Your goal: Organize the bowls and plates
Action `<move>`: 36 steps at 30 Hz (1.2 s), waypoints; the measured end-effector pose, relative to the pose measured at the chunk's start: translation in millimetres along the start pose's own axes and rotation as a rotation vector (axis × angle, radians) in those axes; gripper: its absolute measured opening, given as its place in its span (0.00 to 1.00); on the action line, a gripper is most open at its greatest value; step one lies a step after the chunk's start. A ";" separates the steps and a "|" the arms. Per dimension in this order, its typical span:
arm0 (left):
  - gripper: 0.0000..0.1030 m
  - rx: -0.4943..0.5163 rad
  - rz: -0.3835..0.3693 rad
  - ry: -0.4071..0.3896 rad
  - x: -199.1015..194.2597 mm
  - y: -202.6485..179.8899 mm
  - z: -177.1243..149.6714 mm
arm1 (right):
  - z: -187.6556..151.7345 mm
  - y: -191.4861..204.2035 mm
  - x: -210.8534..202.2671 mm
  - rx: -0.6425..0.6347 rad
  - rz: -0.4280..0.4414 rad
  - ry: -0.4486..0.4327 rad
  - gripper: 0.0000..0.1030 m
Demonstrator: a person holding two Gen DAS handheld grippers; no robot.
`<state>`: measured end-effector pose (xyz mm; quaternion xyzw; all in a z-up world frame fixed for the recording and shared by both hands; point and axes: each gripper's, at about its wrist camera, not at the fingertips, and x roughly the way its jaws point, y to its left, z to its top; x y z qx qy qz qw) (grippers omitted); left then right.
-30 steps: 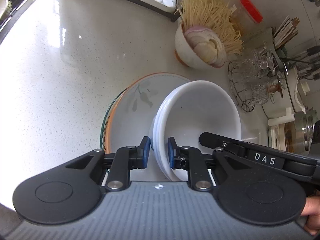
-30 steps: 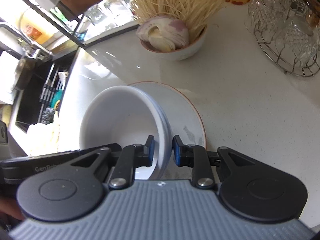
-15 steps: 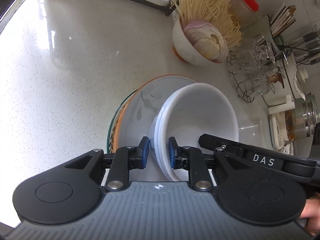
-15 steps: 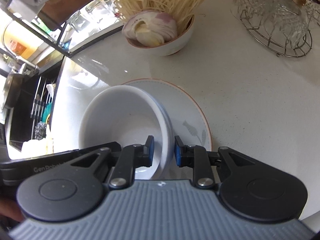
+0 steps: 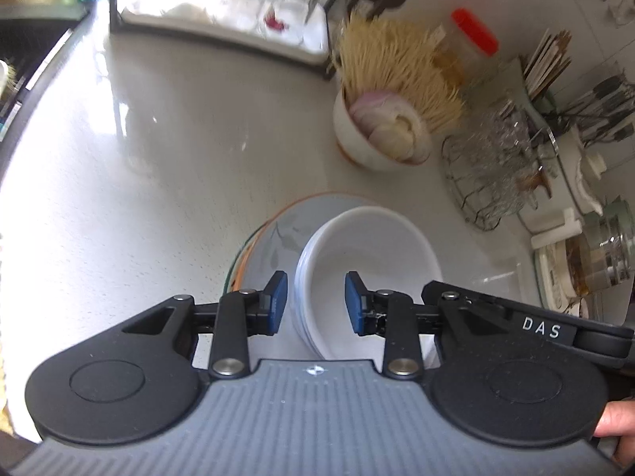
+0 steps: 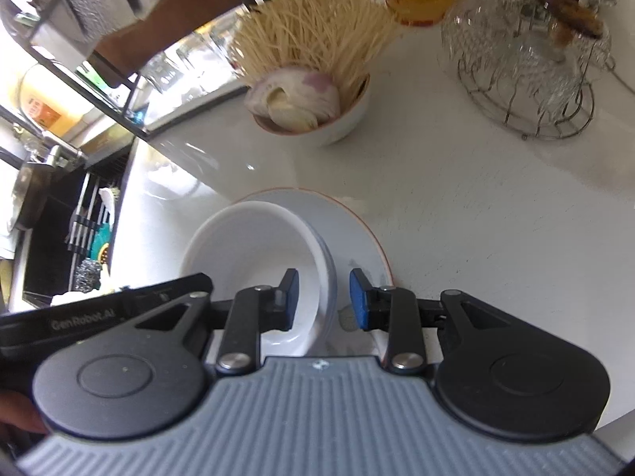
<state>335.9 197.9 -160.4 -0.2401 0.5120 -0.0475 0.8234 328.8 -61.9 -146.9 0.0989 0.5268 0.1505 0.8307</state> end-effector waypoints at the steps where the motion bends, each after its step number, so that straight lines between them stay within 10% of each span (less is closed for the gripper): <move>1: 0.35 0.000 0.003 -0.012 -7.1 -1.4 -0.9 | -0.5 -0.1 -5.3 -0.001 0.009 -0.010 0.31; 21: 0.35 0.154 0.047 -0.367 -167.2 -96.7 -62.0 | -39.2 8.8 -146.9 -0.131 0.138 -0.357 0.31; 36: 0.36 0.205 0.101 -0.425 -212.9 -136.4 -165.5 | -123.0 -8.5 -216.7 -0.228 0.121 -0.478 0.31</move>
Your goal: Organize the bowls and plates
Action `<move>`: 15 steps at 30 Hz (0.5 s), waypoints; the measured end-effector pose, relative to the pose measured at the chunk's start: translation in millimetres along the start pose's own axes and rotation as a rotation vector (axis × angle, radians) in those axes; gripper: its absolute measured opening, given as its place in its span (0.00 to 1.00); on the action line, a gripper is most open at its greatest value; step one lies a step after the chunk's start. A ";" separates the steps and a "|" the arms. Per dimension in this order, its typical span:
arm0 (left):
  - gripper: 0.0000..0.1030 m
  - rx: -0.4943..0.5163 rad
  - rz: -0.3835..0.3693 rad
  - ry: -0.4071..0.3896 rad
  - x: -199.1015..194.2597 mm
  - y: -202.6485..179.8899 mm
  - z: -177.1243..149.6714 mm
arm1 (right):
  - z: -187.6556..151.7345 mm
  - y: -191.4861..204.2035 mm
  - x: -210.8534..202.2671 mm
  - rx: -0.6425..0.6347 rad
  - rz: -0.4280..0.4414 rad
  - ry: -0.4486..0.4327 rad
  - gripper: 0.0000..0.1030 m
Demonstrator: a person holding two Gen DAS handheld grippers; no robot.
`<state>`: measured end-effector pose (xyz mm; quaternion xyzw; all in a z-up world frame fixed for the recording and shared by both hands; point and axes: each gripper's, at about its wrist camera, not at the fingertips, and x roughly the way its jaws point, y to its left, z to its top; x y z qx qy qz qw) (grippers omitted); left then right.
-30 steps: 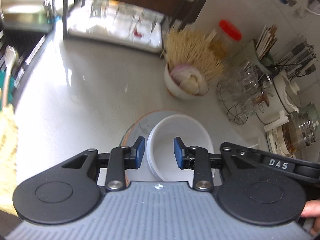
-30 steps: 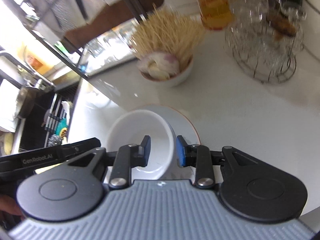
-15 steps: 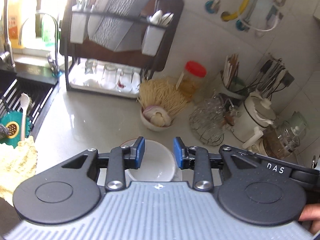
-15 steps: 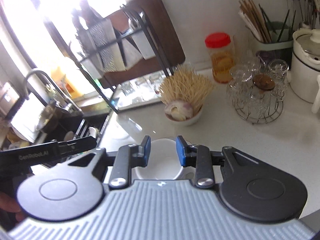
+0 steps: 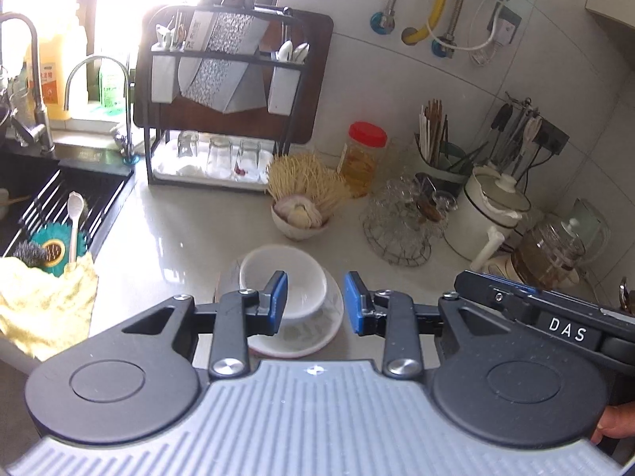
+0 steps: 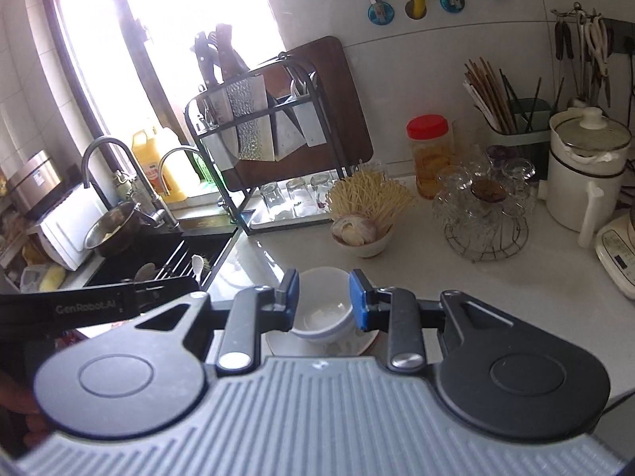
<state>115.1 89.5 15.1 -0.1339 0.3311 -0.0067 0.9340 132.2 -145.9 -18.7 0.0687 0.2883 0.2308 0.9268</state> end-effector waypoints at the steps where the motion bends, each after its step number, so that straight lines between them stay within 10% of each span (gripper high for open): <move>1: 0.35 0.001 0.001 0.004 -3.0 -1.2 -5.1 | -5.2 1.1 -4.5 -0.009 -0.008 0.004 0.31; 10: 0.36 0.002 -0.007 0.037 -24.5 -12.6 -45.9 | -39.1 -1.1 -37.6 -0.017 -0.041 0.012 0.31; 15: 0.54 0.013 -0.008 0.040 -32.8 -18.5 -61.7 | -55.1 -3.8 -46.1 -0.018 -0.070 0.021 0.32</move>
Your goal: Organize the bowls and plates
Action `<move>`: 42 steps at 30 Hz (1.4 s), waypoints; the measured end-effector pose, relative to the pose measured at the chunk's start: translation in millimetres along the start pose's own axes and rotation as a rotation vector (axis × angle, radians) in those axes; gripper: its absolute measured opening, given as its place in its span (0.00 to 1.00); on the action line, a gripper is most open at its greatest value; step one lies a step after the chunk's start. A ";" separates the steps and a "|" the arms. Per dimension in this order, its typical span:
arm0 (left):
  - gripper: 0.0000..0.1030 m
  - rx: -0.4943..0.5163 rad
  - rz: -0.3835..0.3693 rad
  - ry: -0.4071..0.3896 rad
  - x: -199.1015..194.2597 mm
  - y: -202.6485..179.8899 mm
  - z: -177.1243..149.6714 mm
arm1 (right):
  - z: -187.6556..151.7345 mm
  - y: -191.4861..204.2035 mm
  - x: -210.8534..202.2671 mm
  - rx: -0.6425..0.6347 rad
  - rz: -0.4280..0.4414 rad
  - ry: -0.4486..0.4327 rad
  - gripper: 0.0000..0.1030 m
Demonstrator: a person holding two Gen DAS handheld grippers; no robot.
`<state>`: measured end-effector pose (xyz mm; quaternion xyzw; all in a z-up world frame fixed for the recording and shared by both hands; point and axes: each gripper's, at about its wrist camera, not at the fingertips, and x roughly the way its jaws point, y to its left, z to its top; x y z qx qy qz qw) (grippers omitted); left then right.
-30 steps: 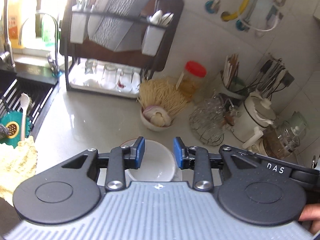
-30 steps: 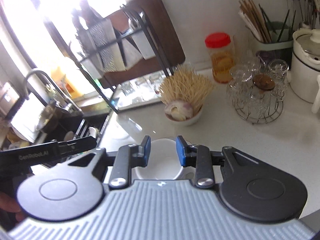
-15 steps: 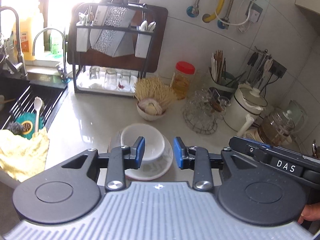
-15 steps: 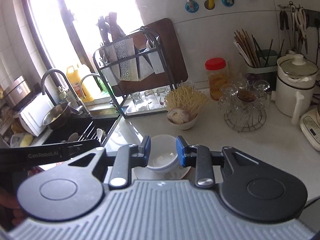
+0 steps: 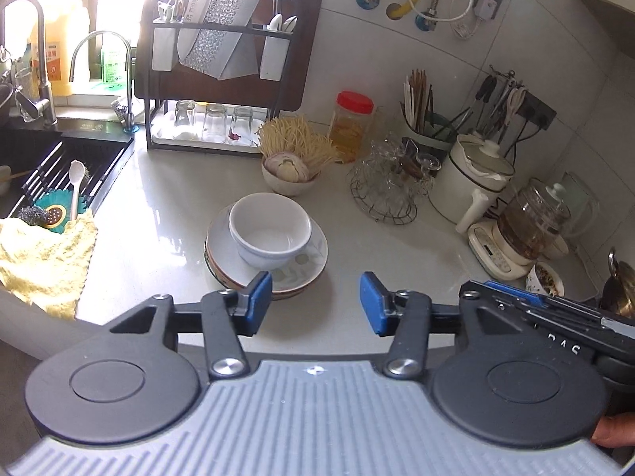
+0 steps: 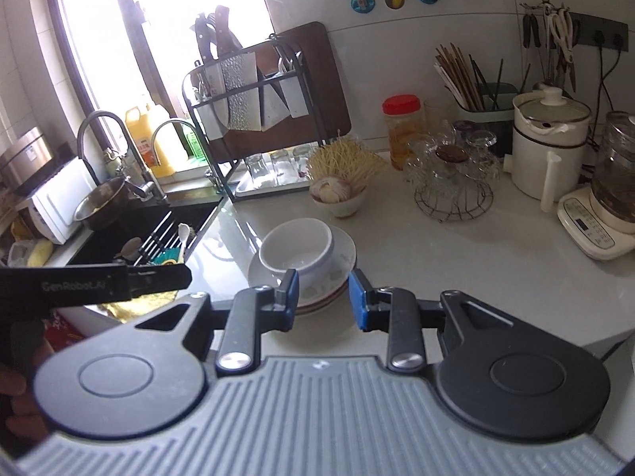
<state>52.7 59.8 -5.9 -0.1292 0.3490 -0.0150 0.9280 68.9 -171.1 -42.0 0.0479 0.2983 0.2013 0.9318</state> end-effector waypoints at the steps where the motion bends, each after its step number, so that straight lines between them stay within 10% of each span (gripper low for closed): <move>1: 0.55 0.003 0.002 0.002 -1.1 -0.8 -3.1 | -3.0 -0.5 -1.7 0.000 -0.005 -0.002 0.39; 11: 0.87 0.010 0.023 0.009 -12.1 -7.8 -22.5 | -17.6 -5.6 -19.5 0.008 -0.021 -0.018 0.48; 14: 0.93 0.009 0.033 0.010 -14.5 -8.7 -26.9 | -19.8 -6.1 -24.9 0.004 -0.024 -0.038 0.65; 24: 0.96 0.045 0.078 0.023 -16.7 -9.5 -28.4 | -18.2 -11.1 -26.7 0.004 -0.052 -0.052 0.81; 27: 0.97 0.048 0.090 0.025 -16.0 -8.3 -25.1 | -16.9 -11.0 -25.5 -0.001 -0.058 -0.059 1.00; 42: 0.97 0.077 0.124 0.037 -10.4 -18.1 -32.4 | -22.2 -15.8 -23.1 0.018 -0.022 -0.006 1.00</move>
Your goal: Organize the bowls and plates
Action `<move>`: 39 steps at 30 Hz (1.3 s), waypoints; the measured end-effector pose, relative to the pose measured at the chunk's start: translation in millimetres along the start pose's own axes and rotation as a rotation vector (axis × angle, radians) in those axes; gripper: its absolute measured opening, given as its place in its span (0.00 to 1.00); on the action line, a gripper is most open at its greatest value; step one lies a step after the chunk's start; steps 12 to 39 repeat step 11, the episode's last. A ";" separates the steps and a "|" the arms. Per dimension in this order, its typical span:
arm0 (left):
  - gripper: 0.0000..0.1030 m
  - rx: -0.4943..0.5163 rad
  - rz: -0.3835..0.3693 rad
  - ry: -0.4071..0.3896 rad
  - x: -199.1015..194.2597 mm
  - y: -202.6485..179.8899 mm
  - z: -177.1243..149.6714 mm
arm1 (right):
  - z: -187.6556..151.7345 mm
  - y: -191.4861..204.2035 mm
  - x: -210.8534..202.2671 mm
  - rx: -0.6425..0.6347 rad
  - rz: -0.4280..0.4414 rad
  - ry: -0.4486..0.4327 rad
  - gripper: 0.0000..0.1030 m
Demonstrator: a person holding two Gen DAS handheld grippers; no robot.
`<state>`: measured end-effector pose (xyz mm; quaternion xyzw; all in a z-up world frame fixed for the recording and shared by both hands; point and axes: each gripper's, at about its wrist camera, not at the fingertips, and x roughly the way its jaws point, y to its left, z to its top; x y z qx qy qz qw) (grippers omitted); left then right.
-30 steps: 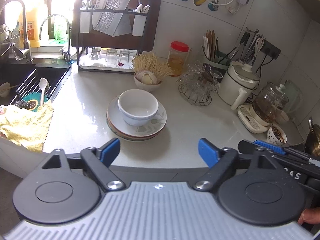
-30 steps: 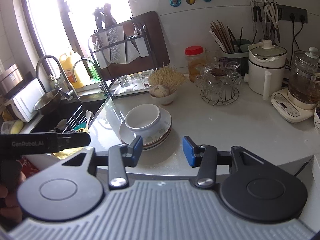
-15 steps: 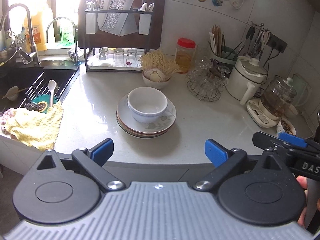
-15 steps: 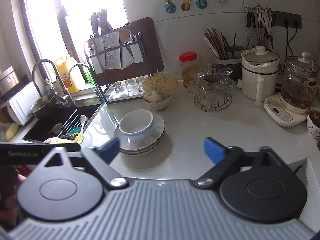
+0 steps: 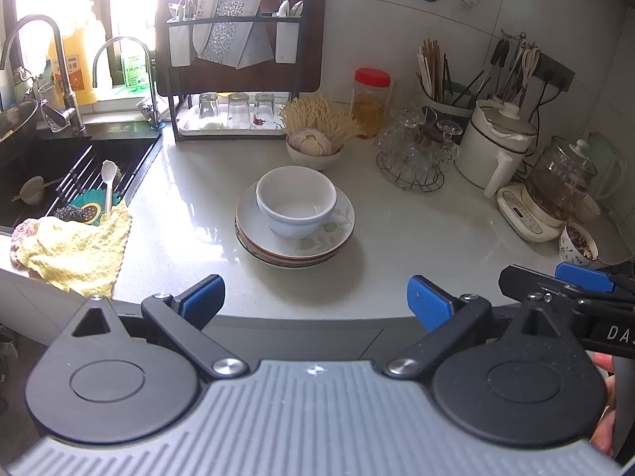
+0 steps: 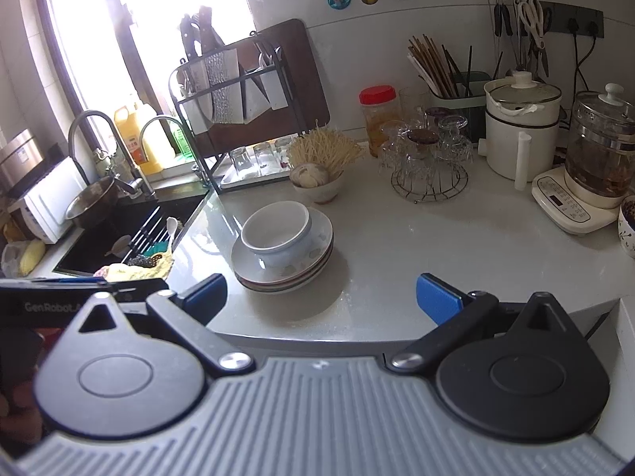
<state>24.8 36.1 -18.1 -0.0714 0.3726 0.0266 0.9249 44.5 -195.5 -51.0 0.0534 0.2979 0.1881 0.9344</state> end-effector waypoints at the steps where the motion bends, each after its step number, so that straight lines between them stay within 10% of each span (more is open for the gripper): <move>1: 0.97 0.001 0.002 -0.001 -0.2 -0.4 -0.7 | 0.3 0.1 -0.5 -0.003 0.002 -0.001 1.00; 39: 0.98 -0.014 0.024 -0.006 -3.4 0.7 -4.7 | 0.1 -1.4 1.5 -0.003 0.015 0.010 1.00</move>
